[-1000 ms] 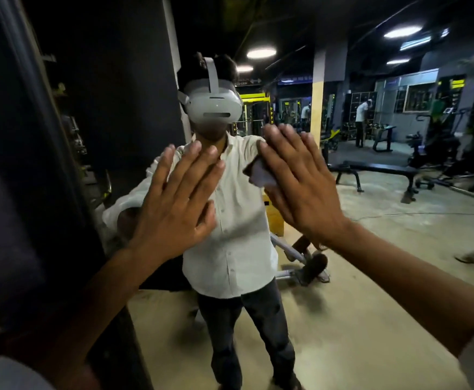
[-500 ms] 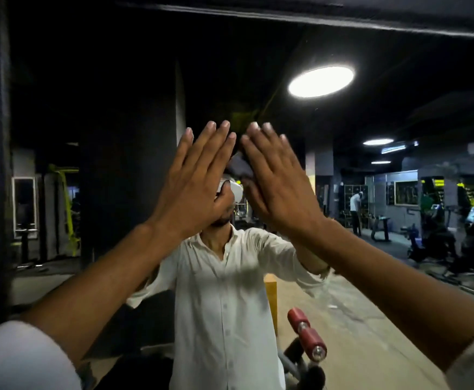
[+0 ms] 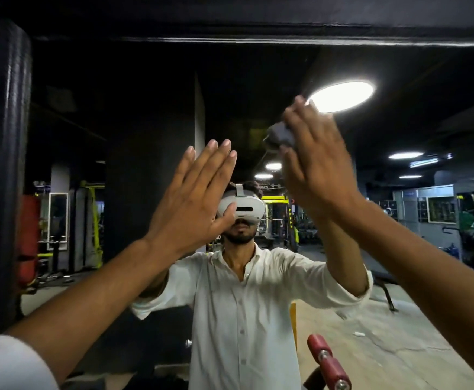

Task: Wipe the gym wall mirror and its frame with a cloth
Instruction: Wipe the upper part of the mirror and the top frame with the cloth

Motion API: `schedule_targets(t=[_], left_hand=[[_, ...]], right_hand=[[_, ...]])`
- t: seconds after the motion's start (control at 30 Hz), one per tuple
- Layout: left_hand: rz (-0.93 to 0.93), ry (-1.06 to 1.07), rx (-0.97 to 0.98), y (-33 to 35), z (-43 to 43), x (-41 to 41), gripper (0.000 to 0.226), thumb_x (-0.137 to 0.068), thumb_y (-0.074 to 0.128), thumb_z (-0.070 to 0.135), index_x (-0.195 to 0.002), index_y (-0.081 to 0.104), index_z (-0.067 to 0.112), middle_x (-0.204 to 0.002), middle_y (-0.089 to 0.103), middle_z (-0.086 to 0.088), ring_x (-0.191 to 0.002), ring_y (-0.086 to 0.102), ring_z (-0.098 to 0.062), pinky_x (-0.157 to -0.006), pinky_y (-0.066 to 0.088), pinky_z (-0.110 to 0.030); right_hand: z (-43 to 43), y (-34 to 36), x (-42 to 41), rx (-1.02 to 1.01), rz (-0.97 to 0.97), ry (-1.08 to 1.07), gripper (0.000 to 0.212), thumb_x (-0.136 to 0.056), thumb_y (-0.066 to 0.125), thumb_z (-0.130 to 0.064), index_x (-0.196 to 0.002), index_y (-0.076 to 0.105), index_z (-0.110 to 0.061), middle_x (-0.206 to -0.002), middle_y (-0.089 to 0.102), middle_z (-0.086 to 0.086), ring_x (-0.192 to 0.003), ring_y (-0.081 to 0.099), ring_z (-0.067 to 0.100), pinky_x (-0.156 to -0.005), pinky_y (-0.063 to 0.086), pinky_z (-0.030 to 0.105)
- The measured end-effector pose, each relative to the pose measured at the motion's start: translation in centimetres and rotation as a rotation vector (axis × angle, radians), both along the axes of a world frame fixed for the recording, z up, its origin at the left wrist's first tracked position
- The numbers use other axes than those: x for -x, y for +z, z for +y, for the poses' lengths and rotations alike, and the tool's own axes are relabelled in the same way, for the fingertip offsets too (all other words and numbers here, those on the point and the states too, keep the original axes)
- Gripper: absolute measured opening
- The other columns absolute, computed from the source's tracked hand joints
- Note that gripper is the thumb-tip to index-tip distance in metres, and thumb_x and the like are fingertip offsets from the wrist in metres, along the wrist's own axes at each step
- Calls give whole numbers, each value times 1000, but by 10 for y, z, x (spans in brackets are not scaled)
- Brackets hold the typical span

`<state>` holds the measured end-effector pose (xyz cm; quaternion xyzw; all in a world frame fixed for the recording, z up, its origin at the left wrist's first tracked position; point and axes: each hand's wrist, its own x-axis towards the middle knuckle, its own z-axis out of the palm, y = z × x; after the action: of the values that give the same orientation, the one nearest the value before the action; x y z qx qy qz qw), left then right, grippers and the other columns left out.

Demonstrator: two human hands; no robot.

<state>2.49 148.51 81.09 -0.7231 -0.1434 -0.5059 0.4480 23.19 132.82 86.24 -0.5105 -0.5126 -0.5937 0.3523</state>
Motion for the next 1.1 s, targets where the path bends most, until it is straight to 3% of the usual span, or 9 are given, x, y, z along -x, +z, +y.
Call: schedule_targets(t=[0.13,0.33,0.5,0.6,0.7,0.77,0.93,1.03,1.1], left_hand=[[30,-7,-42,-4,-1,0,82,-106,37,52,-169,16,4,-178,10,-16,-165,8,-30,-131,17,-58],[98,-11,-49,-38,-3,-3,75,-110,34,45,-170,13,6,-178,7,-14,-166,5,-30,-131,18,-59],[78,-40,-40,-65,-6,-7,72,-108,38,38,-169,17,4,-178,11,-16,-165,9,-32,-130,19,-61],[140,-57,-60,-88,-7,-8,69,-109,40,33,-168,19,3,-177,13,-17,-165,11,-32,-132,16,-59],[229,-65,-108,-116,-8,-5,62,-110,35,25,-167,25,2,-175,19,-18,-163,17,-34,-131,18,-58],[254,-38,-100,-132,-10,-3,63,-108,41,21,-166,26,2,-175,22,-18,-162,20,-36,-130,20,-60],[185,-12,21,-170,-18,-3,62,-111,45,27,-166,29,2,-173,26,-20,-160,24,-40,-128,24,-65],[135,-10,83,-192,-24,-5,65,-109,46,29,-166,28,3,-171,28,-22,-159,26,-41,-128,21,-64],[115,19,120,-204,-26,-6,68,-108,47,31,-166,26,4,-172,28,-22,-160,25,-40,-129,19,-64]], right_hand=[[-1,-13,-2,-96,185,50,57,-112,36,-34,-164,29,-11,-174,19,10,-163,7,23,-132,8,49],[-3,-87,-4,203,-118,-1,61,-112,36,-37,-165,26,-8,-175,14,11,-163,5,24,-131,15,52],[-2,-105,-2,12,175,65,62,-111,41,-31,-166,24,-9,-176,12,10,-163,2,23,-131,12,54],[7,-169,16,163,38,92,64,-109,44,-29,-164,25,-3,-175,11,15,-163,4,31,-131,11,55],[2,-231,17,349,-213,45,70,-101,60,-19,-161,31,0,-172,20,18,-161,13,36,-128,21,57],[-4,-244,5,365,-259,23,71,-99,61,-17,-162,31,-1,-172,22,17,-161,16,36,-128,22,56],[-6,-283,10,277,54,170,69,-99,63,-15,-160,34,1,-171,22,20,-161,15,38,-129,14,59],[6,-357,13,477,-157,161,69,-102,57,-29,-161,34,-3,-172,14,16,-162,4,33,-131,-6,50],[5,-398,1,562,-362,71,60,-109,40,-30,-163,32,-5,-173,18,13,-162,6,32,-131,-7,49]])
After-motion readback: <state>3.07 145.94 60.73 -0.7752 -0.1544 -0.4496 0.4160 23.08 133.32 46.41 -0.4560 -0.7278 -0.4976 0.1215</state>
